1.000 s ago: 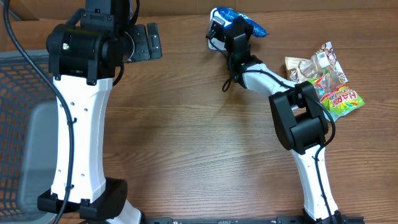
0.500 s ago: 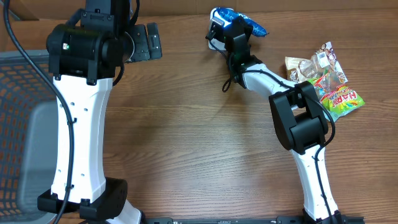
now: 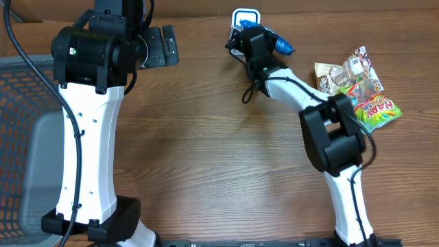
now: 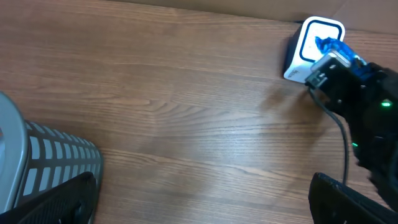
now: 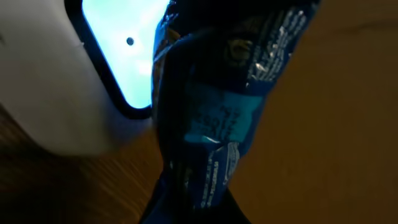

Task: Scan the item barcode
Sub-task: 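Carry the Oreo packet right and release it on the other packets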

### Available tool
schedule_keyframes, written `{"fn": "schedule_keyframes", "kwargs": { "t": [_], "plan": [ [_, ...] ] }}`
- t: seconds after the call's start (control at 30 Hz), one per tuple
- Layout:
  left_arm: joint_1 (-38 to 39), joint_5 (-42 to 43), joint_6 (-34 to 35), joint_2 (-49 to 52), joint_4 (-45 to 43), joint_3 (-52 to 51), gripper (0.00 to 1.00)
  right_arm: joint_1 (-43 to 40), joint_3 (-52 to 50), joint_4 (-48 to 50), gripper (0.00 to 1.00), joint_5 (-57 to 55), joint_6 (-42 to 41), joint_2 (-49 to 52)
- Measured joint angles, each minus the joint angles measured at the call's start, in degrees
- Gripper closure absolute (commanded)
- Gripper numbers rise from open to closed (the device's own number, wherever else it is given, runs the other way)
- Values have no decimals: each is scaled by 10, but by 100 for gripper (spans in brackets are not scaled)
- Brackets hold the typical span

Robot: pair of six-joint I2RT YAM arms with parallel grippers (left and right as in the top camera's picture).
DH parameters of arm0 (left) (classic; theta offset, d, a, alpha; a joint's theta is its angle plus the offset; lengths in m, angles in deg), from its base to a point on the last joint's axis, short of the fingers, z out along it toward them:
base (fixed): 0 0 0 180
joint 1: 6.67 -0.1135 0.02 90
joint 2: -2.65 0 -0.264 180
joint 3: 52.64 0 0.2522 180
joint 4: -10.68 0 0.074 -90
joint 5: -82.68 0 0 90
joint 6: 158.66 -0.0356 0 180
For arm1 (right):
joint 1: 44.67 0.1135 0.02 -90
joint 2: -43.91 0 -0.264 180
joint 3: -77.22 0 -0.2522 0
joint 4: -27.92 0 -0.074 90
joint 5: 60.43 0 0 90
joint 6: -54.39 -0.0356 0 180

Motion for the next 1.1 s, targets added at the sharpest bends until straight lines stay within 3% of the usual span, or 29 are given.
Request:
{"fn": "schedule_keyframes", "kwargs": {
  "t": [0.17, 0.33, 0.43, 0.5, 0.63, 0.67, 0.8, 0.83, 0.93, 1.03, 1.1],
  "plan": [
    [0, 0, 0, 0, 1, 0, 0, 20, -1, -188, 96, 23, -196, -137],
    [0, 0, 0, 0, 1, 0, 0, 25, 7, -373, 95, 144, -424, -302],
    [0, 0, 0, 0, 1, 0, 0, -29, 12, -475, 96, 254, -546, -365],
    [0, 0, 0, 0, 1, 0, 0, -113, 13, -525, 96, 337, -612, -375],
    [0, 0, 0, 0, 1, 0, 0, -258, -5, -539, 96, 454, -681, -348],
    [0, 0, 0, 0, 1, 0, 0, -316, -22, -525, 96, 495, -707, -330],
    [0, 0, 0, 0, 1, 0, 0, -416, -81, -443, 96, 584, -779, -268],
    [0, 0, 0, 0, 1, 0, 0, -422, -87, -428, 94, 592, -790, -256],
    [0, 0, 0, 0, 1, 0, 0, -428, -89, -393, 71, 610, -805, -223],
    [0, 0, 0, 0, 1, 0, 0, -427, -91, -386, 39, 622, -814, -205],
    [0, 0, 0, 0, 1, 0, 0, -427, -91, -382, 27, 630, -816, -205]
  ]
}}
